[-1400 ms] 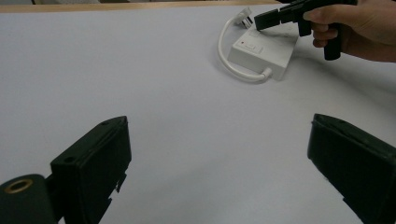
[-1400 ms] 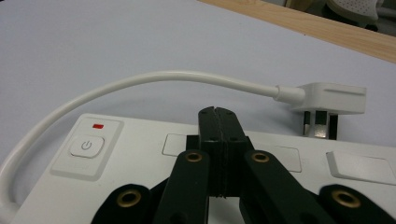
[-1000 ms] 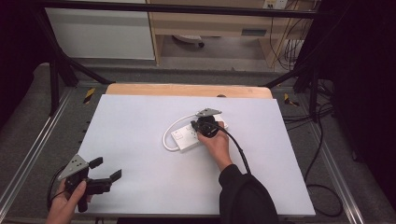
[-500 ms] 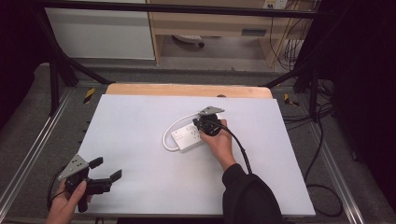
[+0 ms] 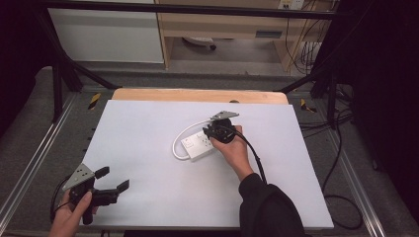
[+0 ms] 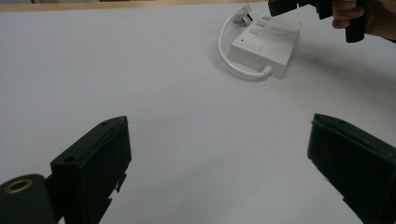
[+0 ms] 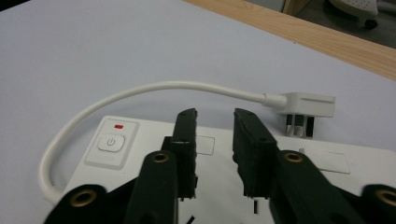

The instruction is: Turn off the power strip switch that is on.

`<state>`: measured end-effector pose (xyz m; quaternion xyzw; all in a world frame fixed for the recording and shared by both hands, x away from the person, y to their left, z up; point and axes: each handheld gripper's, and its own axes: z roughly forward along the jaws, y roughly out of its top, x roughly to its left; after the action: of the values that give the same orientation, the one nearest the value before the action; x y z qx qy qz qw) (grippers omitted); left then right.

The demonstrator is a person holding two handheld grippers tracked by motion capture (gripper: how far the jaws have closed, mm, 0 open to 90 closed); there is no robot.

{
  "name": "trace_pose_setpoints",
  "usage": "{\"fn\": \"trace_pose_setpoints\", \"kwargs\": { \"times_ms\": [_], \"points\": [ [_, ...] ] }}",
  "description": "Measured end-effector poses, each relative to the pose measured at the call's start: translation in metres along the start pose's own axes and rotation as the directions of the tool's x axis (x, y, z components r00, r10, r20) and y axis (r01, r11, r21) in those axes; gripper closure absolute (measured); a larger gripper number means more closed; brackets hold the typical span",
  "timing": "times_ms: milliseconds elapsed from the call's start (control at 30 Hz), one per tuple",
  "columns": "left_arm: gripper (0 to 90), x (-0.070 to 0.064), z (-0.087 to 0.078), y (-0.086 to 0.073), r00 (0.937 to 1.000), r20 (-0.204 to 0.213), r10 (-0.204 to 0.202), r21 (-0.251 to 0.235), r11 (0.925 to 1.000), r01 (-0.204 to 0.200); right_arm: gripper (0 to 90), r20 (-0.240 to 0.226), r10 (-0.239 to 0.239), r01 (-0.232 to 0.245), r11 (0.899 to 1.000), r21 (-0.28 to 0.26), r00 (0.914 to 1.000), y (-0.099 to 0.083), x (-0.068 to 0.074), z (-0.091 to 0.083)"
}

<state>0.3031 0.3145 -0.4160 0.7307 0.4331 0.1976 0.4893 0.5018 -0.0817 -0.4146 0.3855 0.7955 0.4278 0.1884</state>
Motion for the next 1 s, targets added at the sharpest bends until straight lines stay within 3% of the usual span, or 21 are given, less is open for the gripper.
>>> {"fn": "trace_pose_setpoints", "kwargs": {
  "times_ms": [33, 67, 167, 367, 567, 1000],
  "points": [
    [6.1, 0.000, 0.000, 0.000, 1.0000, 0.000, 0.000, -0.001, 1.0000, 0.000, 57.0, -0.012, 0.007, -0.007, 1.000, 0.010, 0.9999, 0.002, 0.000, -0.002],
    [6.1, 0.000, 0.000, 0.000, 1.0000, -0.002, -0.002, 0.000, 1.0000, 0.002, 57.0, -0.012, 0.007, -0.007, 1.000, 0.010, 0.9999, 0.002, 0.000, -0.002],
    [6.1, 0.000, 0.000, 0.000, 1.0000, -0.004, 0.000, 0.001, 1.0000, 0.000, 38.7, -0.014, 0.022, -0.022, 0.999, 0.042, 0.9997, 0.006, -0.001, -0.004],
    [6.1, 0.000, 0.000, 0.000, 1.0000, -0.005, 0.000, 0.002, 1.0000, 0.000, 14.5, -0.004, 0.037, -0.037, 0.998, 0.047, 0.9993, 0.010, -0.005, -0.014],
    [6.1, 0.000, 0.001, 0.000, 1.0000, -0.006, 0.001, 0.002, 1.0000, -0.001, 5.3, -0.009, 0.063, -0.063, 0.998, 0.023, 0.9980, 0.012, -0.014, -0.028],
    [6.1, 0.000, 0.001, 0.000, 1.0000, -0.008, 0.000, 0.002, 1.0000, 0.000, 3.4, -0.022, 0.085, -0.086, 0.996, -0.028, 0.9961, 0.013, -0.027, -0.062]
  ]
}}
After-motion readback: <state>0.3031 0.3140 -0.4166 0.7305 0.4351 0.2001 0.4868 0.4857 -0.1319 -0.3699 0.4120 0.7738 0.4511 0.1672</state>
